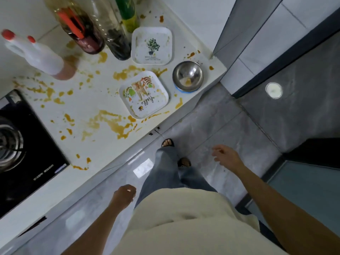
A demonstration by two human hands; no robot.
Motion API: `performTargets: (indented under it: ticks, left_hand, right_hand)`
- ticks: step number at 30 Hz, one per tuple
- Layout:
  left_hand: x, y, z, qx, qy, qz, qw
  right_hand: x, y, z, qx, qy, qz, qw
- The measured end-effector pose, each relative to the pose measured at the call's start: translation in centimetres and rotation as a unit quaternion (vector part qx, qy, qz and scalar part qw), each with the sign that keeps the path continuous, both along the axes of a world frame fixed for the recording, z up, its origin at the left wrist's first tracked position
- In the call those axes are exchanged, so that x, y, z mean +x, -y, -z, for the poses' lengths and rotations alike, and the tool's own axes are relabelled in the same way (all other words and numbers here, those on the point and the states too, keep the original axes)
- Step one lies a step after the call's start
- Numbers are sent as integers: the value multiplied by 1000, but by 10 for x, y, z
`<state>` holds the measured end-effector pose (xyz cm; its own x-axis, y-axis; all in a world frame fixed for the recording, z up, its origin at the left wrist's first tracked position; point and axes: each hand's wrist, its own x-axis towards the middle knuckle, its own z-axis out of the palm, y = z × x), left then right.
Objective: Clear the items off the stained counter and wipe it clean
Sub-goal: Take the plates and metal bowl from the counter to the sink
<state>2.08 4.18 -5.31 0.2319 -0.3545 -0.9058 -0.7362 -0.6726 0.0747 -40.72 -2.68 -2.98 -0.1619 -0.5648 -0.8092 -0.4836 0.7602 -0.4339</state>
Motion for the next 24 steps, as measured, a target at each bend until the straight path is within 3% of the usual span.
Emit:
performTargets:
  ticks: [2, 8, 11, 16, 19, 24]
  left_hand:
    - [-2, 16, 1, 9, -29, 35, 999]
    - [-31, 99, -19, -110, -58, 83, 989]
    - [-48, 139, -37, -183, -90, 4, 979]
    - [-59, 195, -60, -287, -113, -167, 937]
    - [-59, 224, -69, -330, -60, -225, 915]
    - [-64, 252, -71, -356, 30, -320, 878]
  right_hand:
    - [3, 11, -2, 7, -5, -16, 1000]
    - [-5, 29, -6, 67, -27, -48, 996]
    - [-8, 54, -22, 63, -18, -75, 995]
    - [7, 144, -74, -43, 38, -134, 989]
    - [21, 222, -103, -120, 97, -170, 973]
    - [63, 351, -101, -226, 63, -206, 950]
